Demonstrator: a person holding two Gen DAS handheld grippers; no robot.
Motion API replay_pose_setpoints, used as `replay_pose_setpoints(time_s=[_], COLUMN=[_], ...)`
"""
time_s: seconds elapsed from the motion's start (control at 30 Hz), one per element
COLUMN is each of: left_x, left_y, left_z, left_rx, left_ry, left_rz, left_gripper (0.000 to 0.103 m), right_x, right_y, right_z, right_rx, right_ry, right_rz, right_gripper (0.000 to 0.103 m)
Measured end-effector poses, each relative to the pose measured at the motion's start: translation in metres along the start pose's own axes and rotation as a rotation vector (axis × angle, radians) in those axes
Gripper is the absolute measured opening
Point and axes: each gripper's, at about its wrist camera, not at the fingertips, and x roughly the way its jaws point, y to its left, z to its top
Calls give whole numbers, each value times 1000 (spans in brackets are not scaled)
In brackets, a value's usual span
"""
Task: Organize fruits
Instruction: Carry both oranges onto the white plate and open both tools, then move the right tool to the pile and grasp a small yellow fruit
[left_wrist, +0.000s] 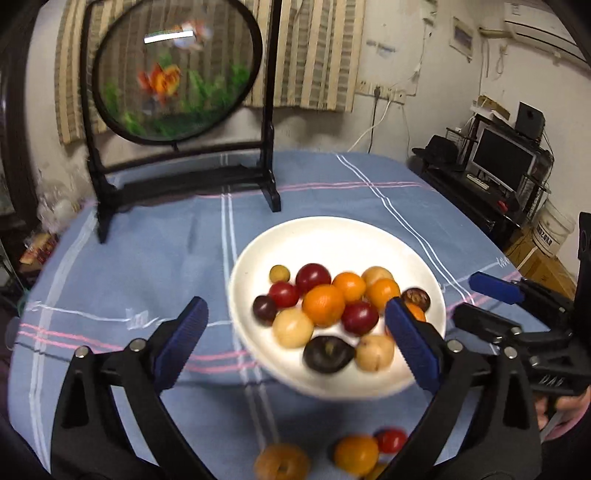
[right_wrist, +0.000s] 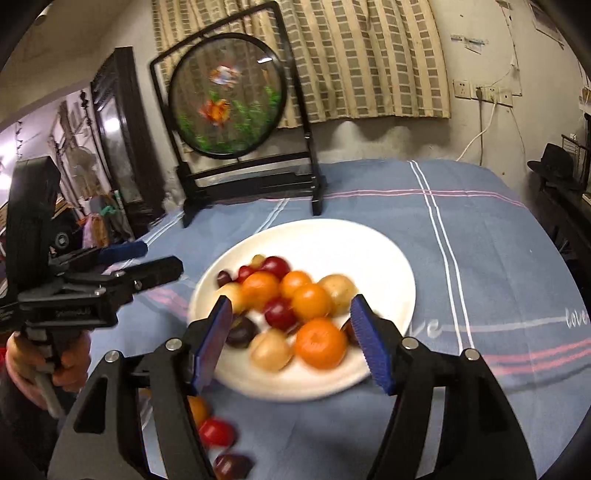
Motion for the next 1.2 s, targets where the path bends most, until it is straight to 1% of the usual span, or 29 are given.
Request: replay_pose_setpoints(time_s=[0.1, 0.17, 0.23, 0.3, 0.37, 0.4, 0.47, 0.5, 0.63, 0.67, 0.7, 0.77, 0.97, 1.2], left_x=[-27, -38, -42, -41, -37, -36, -38, -40, -53, -55, -55, -55, -57, -59], left_y=[5, 11, 14, 19, 23, 25, 30, 30, 31, 32, 32, 33, 36, 33], left_z=[-24, -49, -69, -91, -107, -112, -118, -118, -119, -119, -119, -120, -120, -121], left_rx=[7, -3, -6, -6, -17, -24, -43, -46, -44, -44, -44, -49, -71, -59], left_ry=[-11, 12, 36, 56, 83, 93, 89, 81, 24, 18, 19, 24, 17, 14], left_rz=[9, 10, -4, -8, -3, -7, -8, -1, 20, 21, 25, 35, 29, 27], left_gripper=[100, 101, 101, 101, 101, 101, 101, 100, 101, 100, 100, 101, 100, 100], right_x=[-24, -37, -45, -49, -46, -44, -39, -36, -24, -21, -18, -13, -7, -1], right_y=[13, 20, 28, 39, 50, 54, 64, 70, 80, 81, 81, 80, 82, 85], right_z=[-24, -46, -66, -85, -99, -104, -111, -113, -116, -115, -116, -117, -121, -119], right_rx=[-14, 1, 16, 12, 6, 5, -3, -13, -34, -33, -30, -22, -24, -26], right_ry=[25, 47, 78, 113, 159, 173, 194, 206, 234, 239, 246, 260, 282, 287], right_rz=[-9, -8, -10, -47, -86, -88, -85, -89, -110, -116, -117, -123, -137, -135], right_gripper=[67, 67, 67, 67, 67, 67, 67, 65, 60, 56, 54, 53, 47, 45])
